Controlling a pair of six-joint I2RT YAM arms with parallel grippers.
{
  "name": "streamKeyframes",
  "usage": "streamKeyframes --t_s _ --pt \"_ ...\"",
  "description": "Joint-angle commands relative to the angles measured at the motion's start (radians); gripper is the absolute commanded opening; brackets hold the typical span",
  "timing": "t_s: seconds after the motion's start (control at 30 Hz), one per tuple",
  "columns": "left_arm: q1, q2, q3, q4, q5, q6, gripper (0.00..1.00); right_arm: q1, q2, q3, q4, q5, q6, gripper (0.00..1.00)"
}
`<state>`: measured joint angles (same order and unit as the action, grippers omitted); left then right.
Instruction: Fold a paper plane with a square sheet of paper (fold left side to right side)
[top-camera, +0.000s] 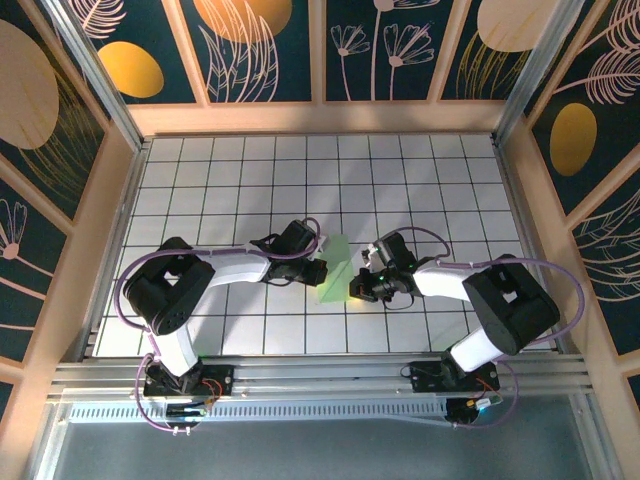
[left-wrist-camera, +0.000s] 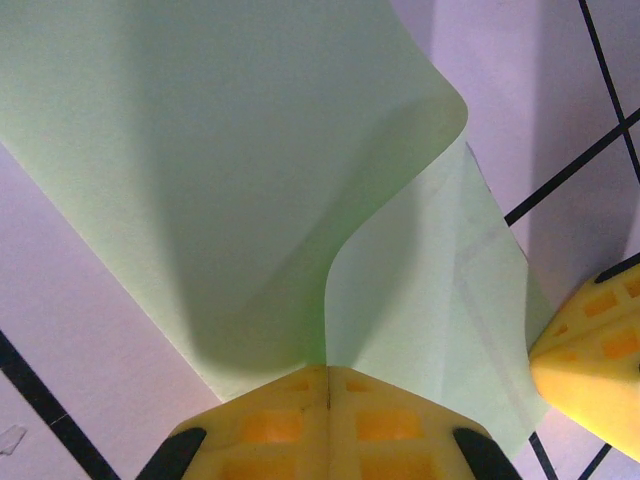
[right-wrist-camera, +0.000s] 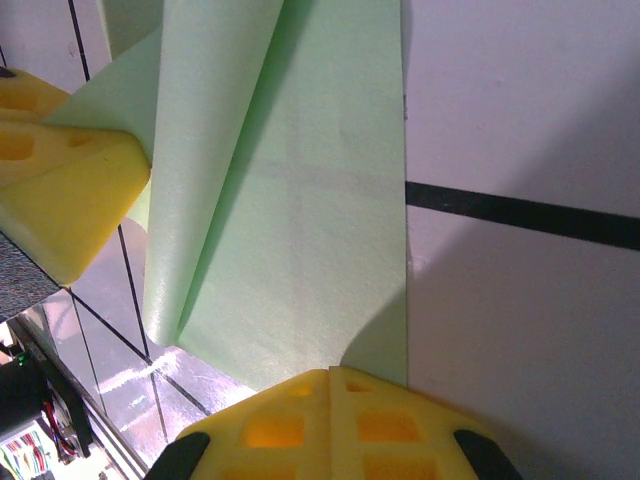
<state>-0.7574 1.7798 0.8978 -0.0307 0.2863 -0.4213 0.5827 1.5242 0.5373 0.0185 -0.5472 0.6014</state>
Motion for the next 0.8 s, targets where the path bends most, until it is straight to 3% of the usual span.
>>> streamKeyframes --t_s 0.0,0.77 --pt "0.007 0.022 0.024 -0.013 -0.003 0.019 0.00 0.010 0.037 -0.018 -0.045 0.047 -0.005 0.00" --pt "0.007 0.030 0.023 0.004 0.004 0.023 0.00 0.011 0.037 -0.019 -0.050 0.049 -0.005 0.00"
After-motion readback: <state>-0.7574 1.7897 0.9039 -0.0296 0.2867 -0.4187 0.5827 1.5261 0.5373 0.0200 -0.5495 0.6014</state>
